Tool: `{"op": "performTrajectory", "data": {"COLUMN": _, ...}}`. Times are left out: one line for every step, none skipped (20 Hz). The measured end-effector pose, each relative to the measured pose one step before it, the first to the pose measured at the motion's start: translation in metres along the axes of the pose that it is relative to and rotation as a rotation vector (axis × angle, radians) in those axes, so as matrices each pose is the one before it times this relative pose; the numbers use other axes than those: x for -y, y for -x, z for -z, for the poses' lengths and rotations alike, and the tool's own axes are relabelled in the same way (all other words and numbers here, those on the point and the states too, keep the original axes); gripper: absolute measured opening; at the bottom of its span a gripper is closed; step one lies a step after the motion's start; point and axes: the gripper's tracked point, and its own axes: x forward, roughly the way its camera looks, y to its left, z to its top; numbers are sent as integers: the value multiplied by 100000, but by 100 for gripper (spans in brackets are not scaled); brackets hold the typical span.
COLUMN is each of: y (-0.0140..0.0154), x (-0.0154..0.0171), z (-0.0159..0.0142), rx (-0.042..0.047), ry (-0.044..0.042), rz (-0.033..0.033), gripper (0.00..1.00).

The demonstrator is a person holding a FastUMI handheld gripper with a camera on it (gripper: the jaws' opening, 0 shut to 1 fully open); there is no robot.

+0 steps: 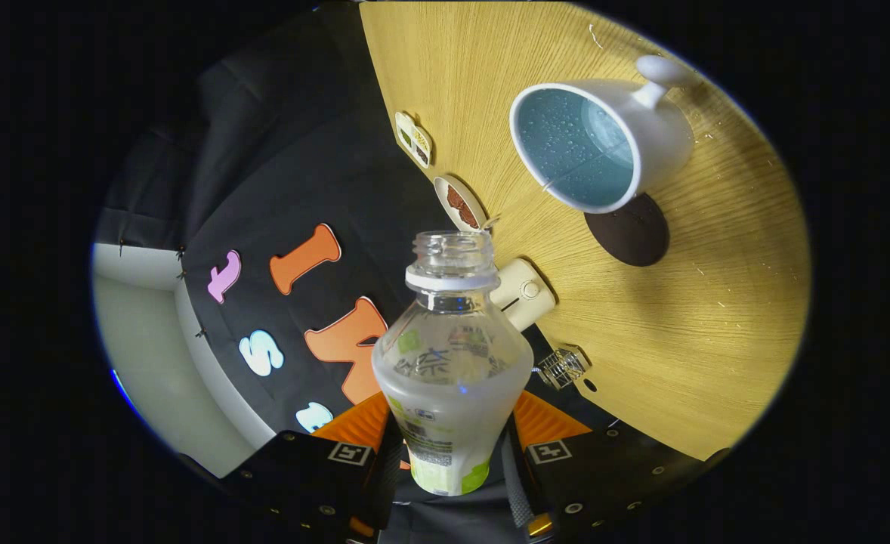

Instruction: Take the bottle from table, then pour the juice into the cup, finally place the bottle on the coaster

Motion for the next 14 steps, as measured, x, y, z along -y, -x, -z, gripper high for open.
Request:
{"op": "performTrajectory", "data": {"y": 71, "x": -23, "z": -110, "rx": 109, "ry": -382, "rz": -76, "gripper": 61}}
{"op": "performTrajectory", "data": {"y": -39, "x": -37, "z": 22, "rx": 82, "ry": -327, "rz": -356, "gripper": 61}}
{"op": "performTrajectory", "data": {"y": 32, "x": 10, "z": -47, "rx": 160, "ry": -406, "rz": -368, "gripper": 61}}
{"op": "performTrajectory", "data": {"y": 28, "x": -6, "z": -53, "rx": 181, "ry": -494, "rz": -273, "gripper": 61}}
{"op": "performTrajectory", "data": {"y": 60, "x": 30, "z": -127, "rx": 207, "ry": -502, "rz": -80, "gripper": 61}}
{"op": "performTrajectory", "data": {"y": -10, "x": -137, "z": -2, "rx": 337, "ry": -316, "rz": -188, "gripper": 61}}
{"op": "performTrajectory", "data": {"y": 58, "x": 21, "z": -8, "rx": 84, "ry": -165, "rz": -61, "gripper": 61}}
{"op": "performTrajectory", "data": {"y": 15, "x": -15, "z": -28, "rx": 68, "ry": 290, "rz": -149, "gripper": 61}}
{"op": "performTrajectory", "data": {"y": -23, "x": 65, "z": 86, "rx": -189, "ry": 835, "rz": 580, "gripper": 61}}
{"op": "performTrajectory", "data": {"y": -47, "x": 40, "z": -16, "rx": 79, "ry": 852, "rz": 286, "gripper": 61}}
{"op": "performTrajectory", "data": {"y": 3, "x": -43, "z": 29, "rx": -150, "ry": 492, "rz": -175, "gripper": 60}}
{"op": "performTrajectory", "data": {"y": -50, "x": 50, "z": -21, "rx": -56, "ry": 497, "rz": -51, "gripper": 60}}
{"op": "performTrajectory", "data": {"y": -93, "x": 79, "z": 67, "rx": -77, "ry": 1310, "rz": 275, "gripper": 61}}
{"op": "performTrajectory", "data": {"y": 40, "x": 109, "z": 1, "rx": -438, "ry": 1173, "rz": -98, "gripper": 60}}
